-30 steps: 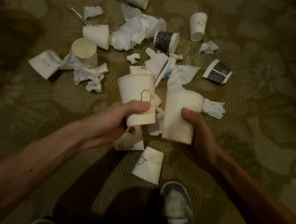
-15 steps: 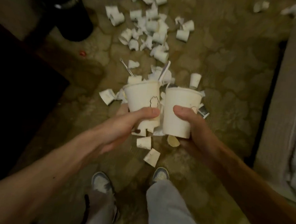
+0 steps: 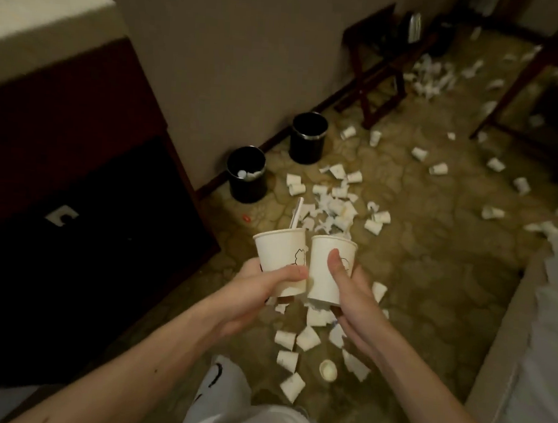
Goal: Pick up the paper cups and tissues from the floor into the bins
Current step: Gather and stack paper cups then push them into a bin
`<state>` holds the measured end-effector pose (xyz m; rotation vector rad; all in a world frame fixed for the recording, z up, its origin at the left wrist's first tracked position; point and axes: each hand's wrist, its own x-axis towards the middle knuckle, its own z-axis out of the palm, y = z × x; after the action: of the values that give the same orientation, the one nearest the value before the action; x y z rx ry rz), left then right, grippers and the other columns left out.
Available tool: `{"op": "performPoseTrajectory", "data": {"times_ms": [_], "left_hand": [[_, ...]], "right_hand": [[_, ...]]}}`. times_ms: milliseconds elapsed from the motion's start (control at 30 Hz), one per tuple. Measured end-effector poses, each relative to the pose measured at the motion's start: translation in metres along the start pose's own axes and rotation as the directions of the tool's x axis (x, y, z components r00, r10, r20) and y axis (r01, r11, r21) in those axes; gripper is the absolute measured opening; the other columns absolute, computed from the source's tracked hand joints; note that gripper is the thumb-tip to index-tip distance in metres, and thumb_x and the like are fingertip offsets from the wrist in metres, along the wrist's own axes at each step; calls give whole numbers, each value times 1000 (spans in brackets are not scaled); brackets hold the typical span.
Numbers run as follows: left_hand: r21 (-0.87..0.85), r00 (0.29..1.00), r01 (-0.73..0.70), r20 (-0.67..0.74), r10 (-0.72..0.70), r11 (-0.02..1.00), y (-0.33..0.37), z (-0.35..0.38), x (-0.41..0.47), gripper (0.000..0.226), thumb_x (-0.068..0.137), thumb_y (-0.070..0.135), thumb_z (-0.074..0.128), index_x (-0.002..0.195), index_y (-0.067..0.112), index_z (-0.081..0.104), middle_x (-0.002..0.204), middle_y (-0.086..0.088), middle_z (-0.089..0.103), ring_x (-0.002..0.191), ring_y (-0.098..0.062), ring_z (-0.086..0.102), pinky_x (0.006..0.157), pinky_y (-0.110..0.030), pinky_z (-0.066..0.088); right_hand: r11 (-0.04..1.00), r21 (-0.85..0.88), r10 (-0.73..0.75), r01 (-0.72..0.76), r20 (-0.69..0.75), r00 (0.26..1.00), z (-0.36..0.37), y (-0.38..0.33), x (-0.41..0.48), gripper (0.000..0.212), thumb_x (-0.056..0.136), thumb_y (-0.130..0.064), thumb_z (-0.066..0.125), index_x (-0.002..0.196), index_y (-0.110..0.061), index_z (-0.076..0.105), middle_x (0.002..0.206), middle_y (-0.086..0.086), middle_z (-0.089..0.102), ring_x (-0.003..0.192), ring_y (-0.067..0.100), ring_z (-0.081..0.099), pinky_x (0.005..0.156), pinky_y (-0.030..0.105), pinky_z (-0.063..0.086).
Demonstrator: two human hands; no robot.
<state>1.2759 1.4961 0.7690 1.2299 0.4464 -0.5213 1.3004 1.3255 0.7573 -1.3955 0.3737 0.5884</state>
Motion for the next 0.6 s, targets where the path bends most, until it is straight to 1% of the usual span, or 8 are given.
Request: {"op": "performPoseTrajectory", "data": {"times_ms": [33, 100, 200, 300, 367, 467, 533, 600], "left_hand": [[1, 1000, -5, -12, 5, 1000, 9, -5, -3, 56, 68, 31, 84, 118, 17, 62, 103, -3, 76, 96, -19, 73, 72, -28, 59], [15, 999, -27, -35, 27, 1000, 25, -18, 0, 63, 68, 36, 85, 123, 16, 61, 107, -4, 75, 99, -21, 72, 76, -30, 59], [30, 996, -53, -67, 54, 998, 53, -43, 21, 63, 70, 38, 84, 124, 16, 60, 108, -4, 75, 100, -21, 72, 79, -32, 59], [14, 995, -56, -86, 57, 998, 86, -71, 61, 58, 73, 39, 82, 122, 17, 62, 106, -3, 75, 98, -20, 73, 79, -32, 59], [18, 995, -70, -76, 71, 997, 115, -88, 88, 56, 73, 42, 80, 121, 18, 63, 104, -2, 76, 96, -18, 73, 76, -28, 59], [12, 996, -62, -57, 63, 998, 153, -108, 127, 56, 69, 43, 79, 117, 19, 63, 98, 1, 76, 90, -14, 73, 67, -23, 57], [8, 997, -65, -33, 65, 998, 178, -120, 150, 55, 69, 41, 79, 117, 18, 63, 98, 0, 76, 89, -15, 73, 66, -21, 56], [40, 998, -54, -11, 55, 998, 201, -129, 174, 52, 75, 38, 78, 119, 16, 64, 101, -2, 76, 91, -16, 73, 67, -23, 55]], "right_hand": [[998, -60, -1, 1, -4, 1000, 10, -7, 3, 92, 53, -77, 61, 131, -38, 33, 117, 6, 66, 103, 27, 68, 90, 49, 56], [987, -160, -7, 6, -3, 1000, 28, -20, 17, 93, 48, -87, 51, 127, -43, 30, 115, 5, 66, 102, 28, 68, 90, 51, 56], [975, -223, -9, 12, 14, 1000, 53, -38, 55, 105, 47, -91, 45, 136, -38, 31, 116, 4, 65, 102, 26, 67, 89, 50, 56], [967, -254, -16, 14, -8, 1000, 80, -63, 102, 107, 53, -89, 42, 144, -36, 28, 113, -2, 64, 100, 20, 66, 84, 40, 58], [962, -274, -24, 11, -46, 999, 99, -81, 136, 98, 63, -86, 40, 146, -35, 26, 112, -5, 62, 100, 18, 64, 84, 38, 57], [964, -262, 6, -37, -121, 993, 123, -109, 184, 71, 82, -77, 44, 137, -34, 31, 114, 1, 61, 102, 23, 63, 92, 47, 54], [978, -204, 19, -51, -157, 987, 134, -125, 210, 57, 87, -69, 48, 128, -32, 34, 112, 5, 62, 99, 26, 64, 91, 48, 55], [987, -143, 45, -70, -172, 984, 141, -141, 231, 53, 90, -59, 51, 129, -26, 40, 111, 11, 64, 97, 29, 65, 87, 47, 56]]}}
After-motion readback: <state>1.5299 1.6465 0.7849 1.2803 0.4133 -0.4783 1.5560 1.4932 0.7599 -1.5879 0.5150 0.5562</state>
